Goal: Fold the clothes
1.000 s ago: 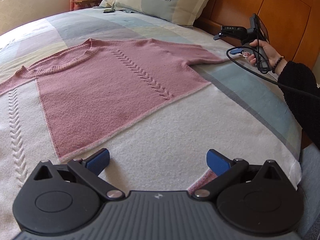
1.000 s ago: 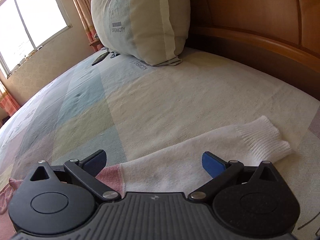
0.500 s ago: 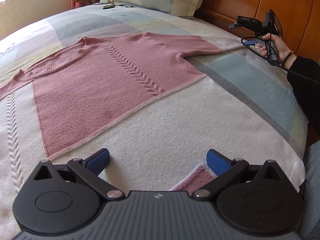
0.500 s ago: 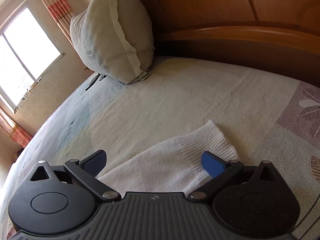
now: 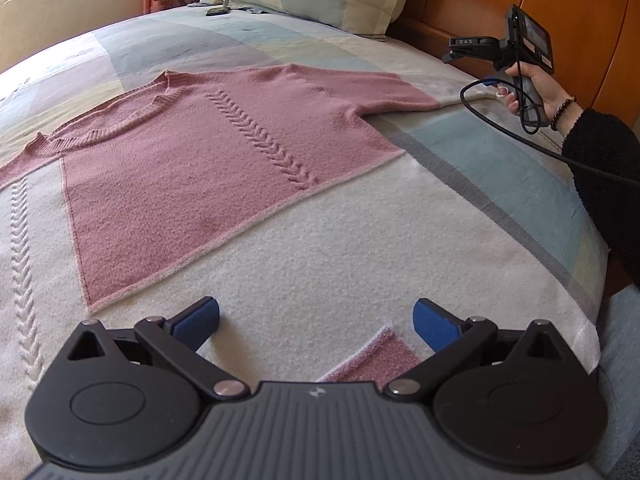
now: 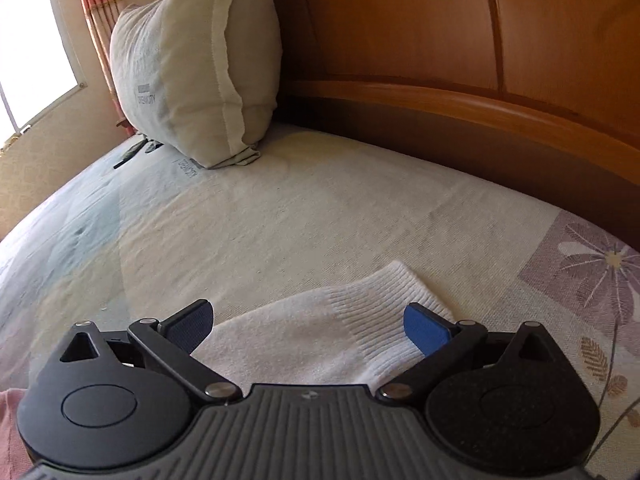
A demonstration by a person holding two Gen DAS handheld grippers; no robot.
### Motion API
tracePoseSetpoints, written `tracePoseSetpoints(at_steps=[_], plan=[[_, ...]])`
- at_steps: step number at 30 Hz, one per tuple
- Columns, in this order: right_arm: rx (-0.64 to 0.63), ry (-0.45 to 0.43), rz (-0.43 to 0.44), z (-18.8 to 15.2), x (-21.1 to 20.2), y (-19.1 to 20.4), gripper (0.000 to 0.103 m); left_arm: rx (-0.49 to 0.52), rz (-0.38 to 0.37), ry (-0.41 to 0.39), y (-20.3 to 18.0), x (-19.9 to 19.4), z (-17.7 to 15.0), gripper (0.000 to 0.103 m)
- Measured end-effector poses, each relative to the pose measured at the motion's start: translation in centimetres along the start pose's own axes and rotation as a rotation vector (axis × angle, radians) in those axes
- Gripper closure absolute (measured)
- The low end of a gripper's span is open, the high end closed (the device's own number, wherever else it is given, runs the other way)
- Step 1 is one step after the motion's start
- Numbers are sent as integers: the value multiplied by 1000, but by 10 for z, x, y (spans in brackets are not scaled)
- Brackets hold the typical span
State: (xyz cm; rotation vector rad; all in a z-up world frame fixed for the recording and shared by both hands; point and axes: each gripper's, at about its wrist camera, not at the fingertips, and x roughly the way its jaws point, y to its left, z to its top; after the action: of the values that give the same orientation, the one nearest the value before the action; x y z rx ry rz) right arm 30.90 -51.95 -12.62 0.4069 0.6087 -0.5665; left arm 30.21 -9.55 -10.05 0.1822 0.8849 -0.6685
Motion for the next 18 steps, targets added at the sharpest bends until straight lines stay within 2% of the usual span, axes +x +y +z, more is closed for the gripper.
tracePoseSetpoints(at_steps=[2,6,10,15,18], plan=[[-107,3,54,-2,-9,24,0,0,-3,-2,-1,-1,-1,1],[-307,68,188,-15,-17,79,0,8,-15,-9,-2,-5,-4,1],[-345,170,191,-31,-5,110,0,12,-19,-27,3,-8,-3,1],[-377,225,223,-50,-20,140,0,-14,6,-32,20,-4,0,1],[-407,249,207,-62,-25,155,0,-33,22,-51,34,-2,-5,1]])
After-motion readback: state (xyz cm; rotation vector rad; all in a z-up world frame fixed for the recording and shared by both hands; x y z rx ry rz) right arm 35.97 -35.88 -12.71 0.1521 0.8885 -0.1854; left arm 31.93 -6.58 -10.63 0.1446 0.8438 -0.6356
